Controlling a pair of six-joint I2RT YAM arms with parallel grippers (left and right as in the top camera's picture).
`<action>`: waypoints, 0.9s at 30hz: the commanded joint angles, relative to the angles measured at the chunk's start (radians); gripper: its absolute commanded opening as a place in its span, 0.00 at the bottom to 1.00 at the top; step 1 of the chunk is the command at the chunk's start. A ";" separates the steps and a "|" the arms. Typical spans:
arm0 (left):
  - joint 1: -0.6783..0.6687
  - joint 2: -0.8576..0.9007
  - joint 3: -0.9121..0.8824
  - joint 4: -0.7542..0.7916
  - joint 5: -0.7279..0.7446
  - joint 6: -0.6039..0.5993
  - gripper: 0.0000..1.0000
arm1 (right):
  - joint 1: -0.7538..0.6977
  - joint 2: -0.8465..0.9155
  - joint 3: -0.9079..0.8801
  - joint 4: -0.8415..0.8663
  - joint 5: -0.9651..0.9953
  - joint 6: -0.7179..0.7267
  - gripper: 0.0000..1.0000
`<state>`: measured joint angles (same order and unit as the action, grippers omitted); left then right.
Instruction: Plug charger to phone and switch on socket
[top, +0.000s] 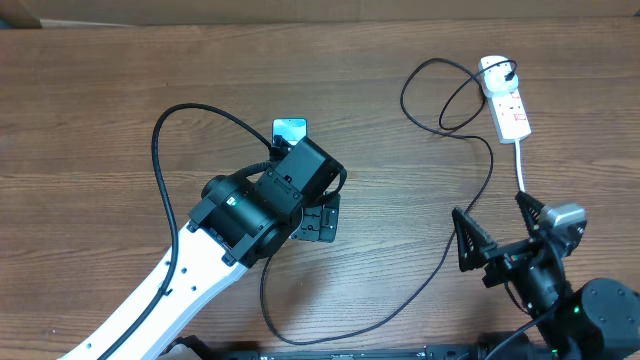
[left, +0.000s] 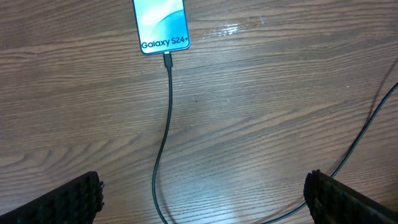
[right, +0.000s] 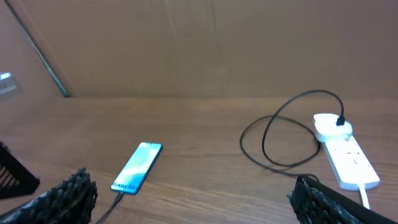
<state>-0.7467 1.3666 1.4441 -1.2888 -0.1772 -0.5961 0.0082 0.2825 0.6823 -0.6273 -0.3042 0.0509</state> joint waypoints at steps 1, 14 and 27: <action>-0.006 0.006 -0.003 0.000 -0.013 0.013 0.99 | 0.006 -0.102 -0.127 0.094 -0.004 -0.008 1.00; -0.006 0.006 -0.003 0.000 -0.013 0.013 1.00 | 0.030 -0.280 -0.525 0.551 0.051 -0.063 1.00; -0.006 0.006 -0.003 0.000 -0.013 0.013 1.00 | 0.030 -0.280 -0.666 0.694 0.184 -0.052 1.00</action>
<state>-0.7467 1.3666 1.4441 -1.2896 -0.1772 -0.5961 0.0334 0.0135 0.0650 0.0227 -0.1482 -0.0032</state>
